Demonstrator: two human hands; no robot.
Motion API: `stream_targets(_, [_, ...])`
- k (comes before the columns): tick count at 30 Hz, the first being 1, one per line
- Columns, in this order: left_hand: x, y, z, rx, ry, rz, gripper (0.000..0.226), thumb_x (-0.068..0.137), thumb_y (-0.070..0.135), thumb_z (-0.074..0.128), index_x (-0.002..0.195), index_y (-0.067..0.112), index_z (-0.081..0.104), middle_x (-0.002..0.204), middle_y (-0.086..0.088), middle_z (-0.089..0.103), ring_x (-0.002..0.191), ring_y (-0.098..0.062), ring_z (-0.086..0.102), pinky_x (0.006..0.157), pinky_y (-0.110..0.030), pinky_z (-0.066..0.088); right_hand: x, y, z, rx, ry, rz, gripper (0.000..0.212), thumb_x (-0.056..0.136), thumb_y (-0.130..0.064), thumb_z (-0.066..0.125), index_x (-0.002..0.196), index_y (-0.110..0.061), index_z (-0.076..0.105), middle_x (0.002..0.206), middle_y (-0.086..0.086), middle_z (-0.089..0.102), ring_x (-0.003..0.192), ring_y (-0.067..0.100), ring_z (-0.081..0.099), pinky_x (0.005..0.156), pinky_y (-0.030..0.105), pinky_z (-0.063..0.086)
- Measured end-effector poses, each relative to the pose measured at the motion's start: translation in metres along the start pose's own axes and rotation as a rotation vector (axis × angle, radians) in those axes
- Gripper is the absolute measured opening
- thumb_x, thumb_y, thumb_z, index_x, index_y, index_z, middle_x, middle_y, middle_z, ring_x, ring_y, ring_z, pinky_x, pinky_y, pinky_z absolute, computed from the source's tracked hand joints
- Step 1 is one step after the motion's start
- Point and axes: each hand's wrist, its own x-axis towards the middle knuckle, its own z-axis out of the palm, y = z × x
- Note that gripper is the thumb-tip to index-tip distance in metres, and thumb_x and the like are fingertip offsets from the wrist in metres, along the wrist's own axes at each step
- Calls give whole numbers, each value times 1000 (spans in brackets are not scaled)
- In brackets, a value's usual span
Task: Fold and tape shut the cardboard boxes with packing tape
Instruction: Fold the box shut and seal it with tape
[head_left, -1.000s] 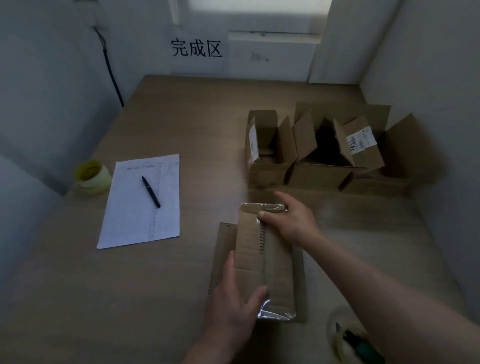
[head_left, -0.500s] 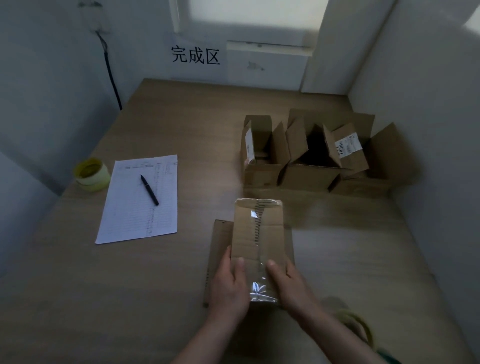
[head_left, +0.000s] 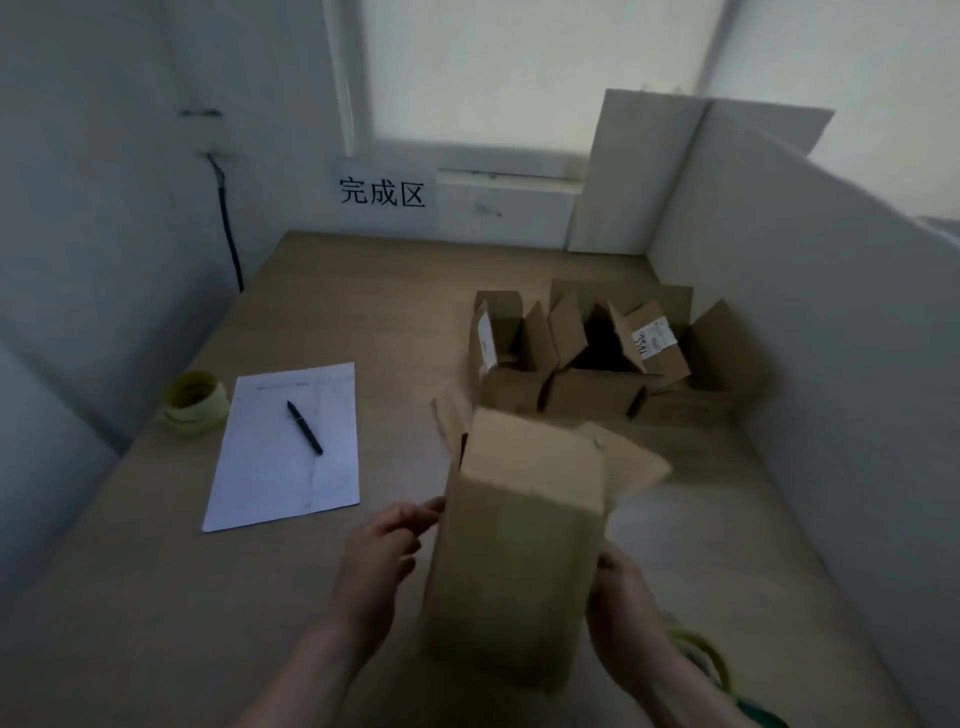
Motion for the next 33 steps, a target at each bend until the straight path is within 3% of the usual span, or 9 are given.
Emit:
stream_targets(2, [1,-4,-15,-34,-30,-107,23,94,25,52,93,7,65,99,-13,65,102,-39,59,95,-53,44,2,1,5,94,34,141,27,82,-19,53,84,-9,78,86,19,70,78,31,66,62,35,52])
stream_targets(5, [-8,-3,-17,-39,-196,-207,56,92,61,47,102,11,70,97,-13,69,97,-35,64,92,-47,47,2,3,12,73,-57,287,60,100,-53,31,111,-13,75,106,18,70,99,36,62,82,41,44])
stream_targets(7, [-14,-4,-13,50,-236,-214,56,81,70,56,112,26,71,109,-3,73,103,-24,68,87,-39,54,0,3,17,39,-166,308,63,99,-61,30,114,-19,74,112,14,72,107,35,66,89,40,48])
stream_targets(10, [-18,-12,-15,98,-333,-246,53,67,55,78,117,43,63,114,9,71,102,-15,69,78,-34,57,-2,0,29,-128,-151,267,24,91,-21,60,105,-8,74,96,14,76,89,28,73,69,31,56])
stream_targets(13, [-22,-20,-26,101,-254,-239,71,55,34,79,122,41,57,110,6,72,99,-15,70,77,-32,56,5,-1,35,-422,20,189,19,84,9,57,85,-3,72,72,12,74,59,19,70,48,21,49])
stream_targets(16, [-23,-22,-36,174,-197,-260,77,48,33,81,120,34,51,108,2,70,98,-15,68,76,-25,55,27,-13,44,-417,79,180,18,87,4,57,84,-4,72,69,11,73,56,18,68,47,24,50])
stream_targets(20, [-13,-9,-26,173,-16,-304,33,80,14,68,103,35,56,98,-3,68,84,-25,70,60,-37,59,74,-40,71,-454,38,122,18,87,2,56,82,-7,71,63,6,70,52,15,65,45,21,45])
stream_targets(27, [53,36,-21,274,348,-117,9,97,19,56,102,19,63,98,-5,67,86,-23,66,69,-43,61,111,-52,90,-914,-238,98,17,91,-23,59,108,-26,57,101,-3,63,91,14,64,72,33,57])
stream_targets(33, [119,75,-28,205,393,51,40,93,18,62,132,27,57,110,1,63,93,-23,64,57,-31,59,153,-69,103,-918,-214,-120,25,100,-20,50,124,-21,53,112,-3,61,103,17,61,86,37,57])
